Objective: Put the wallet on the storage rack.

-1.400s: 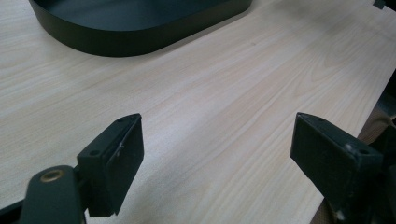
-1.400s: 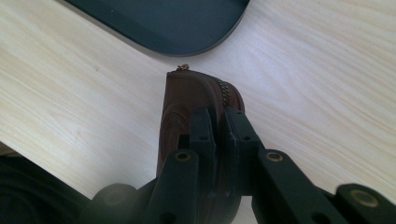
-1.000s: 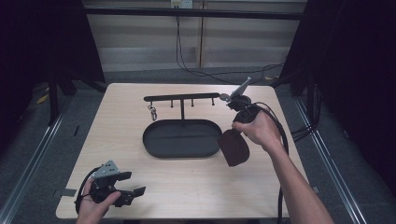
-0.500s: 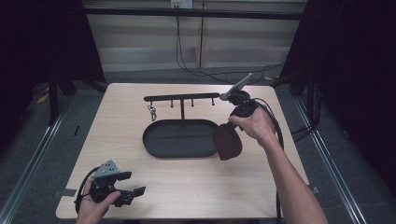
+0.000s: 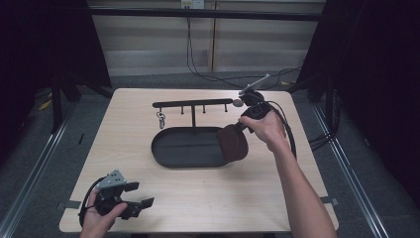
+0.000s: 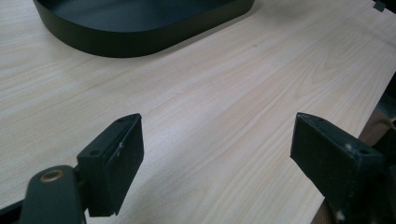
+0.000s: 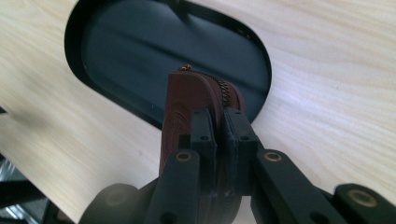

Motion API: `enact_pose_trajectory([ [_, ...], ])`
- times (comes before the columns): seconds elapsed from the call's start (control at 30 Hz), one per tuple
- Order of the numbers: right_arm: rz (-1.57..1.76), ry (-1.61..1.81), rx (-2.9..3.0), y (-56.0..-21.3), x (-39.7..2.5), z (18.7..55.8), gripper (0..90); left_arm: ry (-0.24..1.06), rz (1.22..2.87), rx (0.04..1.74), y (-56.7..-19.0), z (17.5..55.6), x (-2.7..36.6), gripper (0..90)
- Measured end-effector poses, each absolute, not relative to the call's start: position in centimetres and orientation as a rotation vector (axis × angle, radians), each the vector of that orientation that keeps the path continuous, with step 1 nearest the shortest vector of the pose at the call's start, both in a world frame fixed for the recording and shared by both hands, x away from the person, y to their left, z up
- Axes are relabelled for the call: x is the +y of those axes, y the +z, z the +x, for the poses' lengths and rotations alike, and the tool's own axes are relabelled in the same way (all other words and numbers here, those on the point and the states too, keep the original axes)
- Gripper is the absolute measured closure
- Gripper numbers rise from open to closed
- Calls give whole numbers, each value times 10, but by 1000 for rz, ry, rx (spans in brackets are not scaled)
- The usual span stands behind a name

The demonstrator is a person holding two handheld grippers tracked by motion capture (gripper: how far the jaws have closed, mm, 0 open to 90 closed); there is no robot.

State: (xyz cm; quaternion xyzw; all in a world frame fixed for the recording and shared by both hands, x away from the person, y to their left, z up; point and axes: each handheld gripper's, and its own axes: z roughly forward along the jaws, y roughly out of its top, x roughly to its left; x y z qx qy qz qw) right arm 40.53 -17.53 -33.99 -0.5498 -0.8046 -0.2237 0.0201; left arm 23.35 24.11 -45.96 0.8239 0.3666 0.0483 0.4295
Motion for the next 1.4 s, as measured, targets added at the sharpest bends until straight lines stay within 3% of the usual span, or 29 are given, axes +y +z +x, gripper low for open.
enact_pose_trajectory([
  [0.53,-1782,-853,-2409,-354,-175,416,840,132,2053,921,-459,233,242,174],
  [1.4,-1836,-997,-2250,-413,-174,429,841,128,2048,916,-459,233,242,174],
])
